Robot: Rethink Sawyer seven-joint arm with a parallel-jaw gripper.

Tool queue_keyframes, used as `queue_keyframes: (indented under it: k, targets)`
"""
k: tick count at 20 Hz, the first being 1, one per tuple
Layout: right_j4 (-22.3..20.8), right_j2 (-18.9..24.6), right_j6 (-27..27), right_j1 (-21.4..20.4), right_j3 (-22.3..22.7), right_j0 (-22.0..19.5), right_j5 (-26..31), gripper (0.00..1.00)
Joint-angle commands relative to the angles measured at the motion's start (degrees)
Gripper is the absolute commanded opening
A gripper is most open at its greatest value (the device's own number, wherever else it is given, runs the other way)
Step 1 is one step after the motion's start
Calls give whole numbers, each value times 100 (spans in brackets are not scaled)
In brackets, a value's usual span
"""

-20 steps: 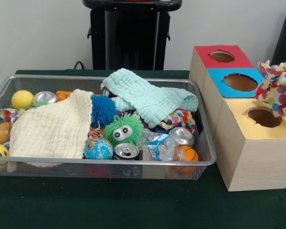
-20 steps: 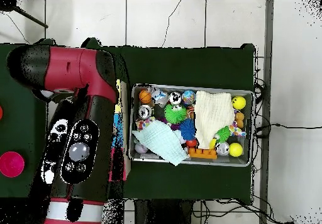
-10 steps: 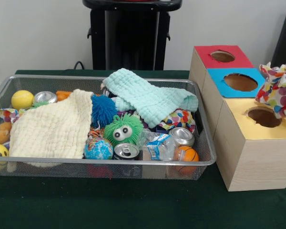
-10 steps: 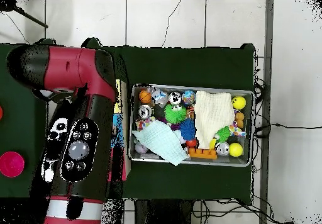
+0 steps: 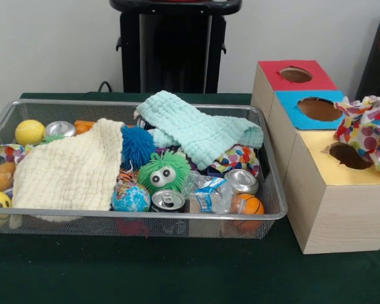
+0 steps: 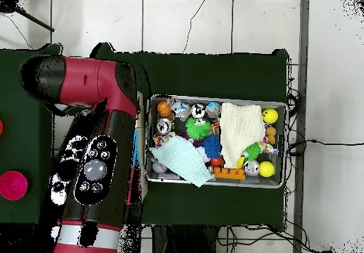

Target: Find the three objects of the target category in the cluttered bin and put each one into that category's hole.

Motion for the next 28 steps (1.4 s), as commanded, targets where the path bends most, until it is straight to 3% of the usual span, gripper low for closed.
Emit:
queue_keyframes:
  k: [1, 7, 12, 19, 23, 28]
  targets:
    - [-274, 540, 79, -121, 1113, -339, -537, 0]
    - [-361, 646, -185, -197, 1388, -448, -849, 0]
    - [-484, 761, -380, -200, 1368, -619, -866, 0]
    - [-619, 1070, -624, -218, 1648, -887, -1447, 0]
    - [-706, 1130, -361, -123, 1584, -851, -1515, 0]
    - [-711, 974, 349, 146, 1100, -622, -1080, 0]
